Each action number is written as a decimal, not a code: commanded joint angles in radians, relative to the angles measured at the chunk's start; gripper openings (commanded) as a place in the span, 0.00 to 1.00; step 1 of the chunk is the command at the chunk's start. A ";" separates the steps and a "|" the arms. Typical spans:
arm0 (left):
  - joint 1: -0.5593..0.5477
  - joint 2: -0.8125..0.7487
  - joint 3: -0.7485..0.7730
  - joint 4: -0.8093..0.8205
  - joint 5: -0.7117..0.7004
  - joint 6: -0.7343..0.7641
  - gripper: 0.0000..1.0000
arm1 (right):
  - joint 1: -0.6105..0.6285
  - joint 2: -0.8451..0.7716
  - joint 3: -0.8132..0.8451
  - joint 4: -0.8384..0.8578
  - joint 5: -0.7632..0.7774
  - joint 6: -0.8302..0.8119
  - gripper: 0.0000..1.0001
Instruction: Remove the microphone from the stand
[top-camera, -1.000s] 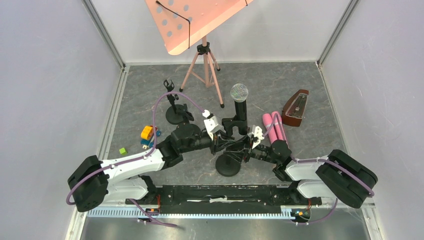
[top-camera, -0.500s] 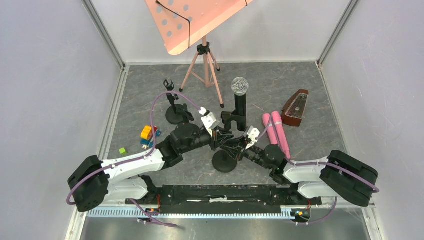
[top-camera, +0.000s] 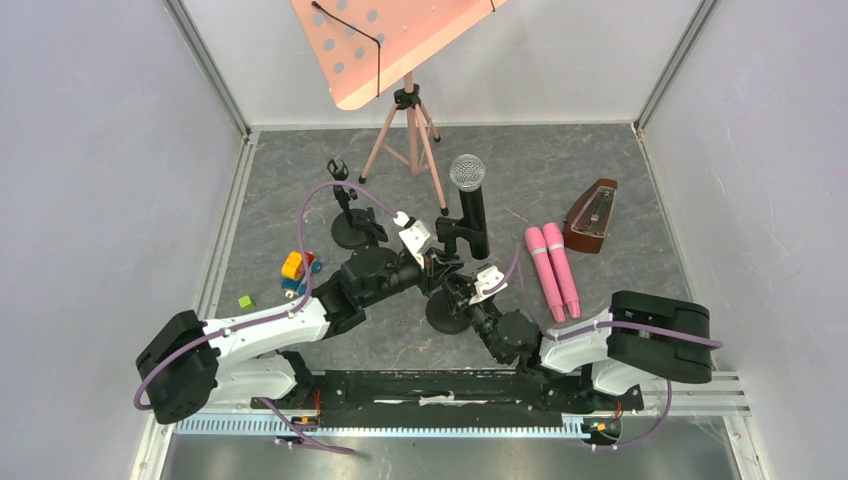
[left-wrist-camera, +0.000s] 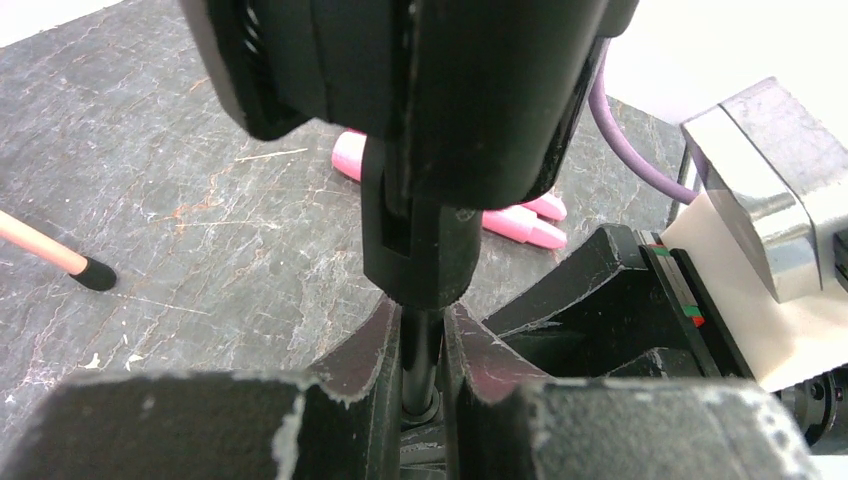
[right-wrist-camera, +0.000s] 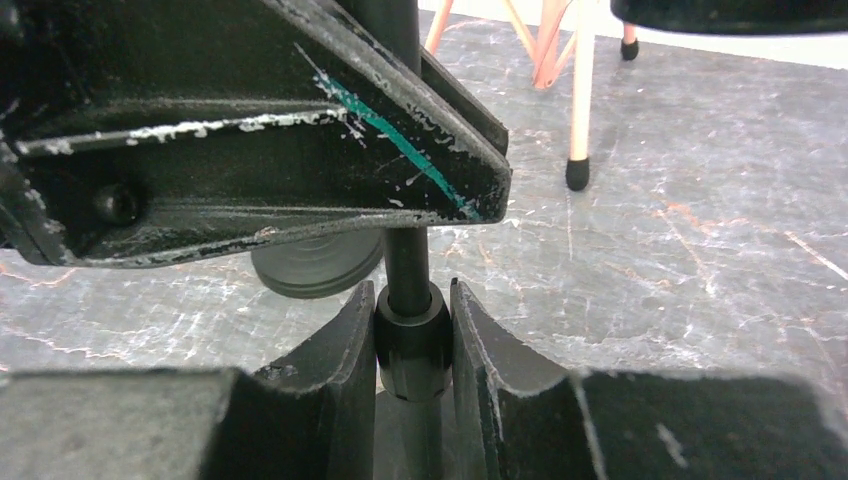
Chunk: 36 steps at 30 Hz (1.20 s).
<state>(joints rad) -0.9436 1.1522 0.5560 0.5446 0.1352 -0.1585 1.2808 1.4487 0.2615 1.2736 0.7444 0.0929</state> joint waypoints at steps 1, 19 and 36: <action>-0.014 -0.031 0.016 0.037 0.042 -0.027 0.02 | -0.020 0.037 -0.011 0.174 0.235 -0.121 0.02; -0.014 -0.030 0.012 0.036 0.055 -0.029 0.02 | -0.310 -0.167 -0.090 -0.141 -0.708 0.004 0.68; -0.013 0.009 0.047 0.034 0.112 -0.023 0.02 | -0.431 -0.142 -0.240 0.253 -0.920 0.125 0.59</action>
<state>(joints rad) -0.9504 1.1515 0.5579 0.5346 0.1963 -0.1581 0.8589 1.3033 0.0456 1.3376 -0.1905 0.1581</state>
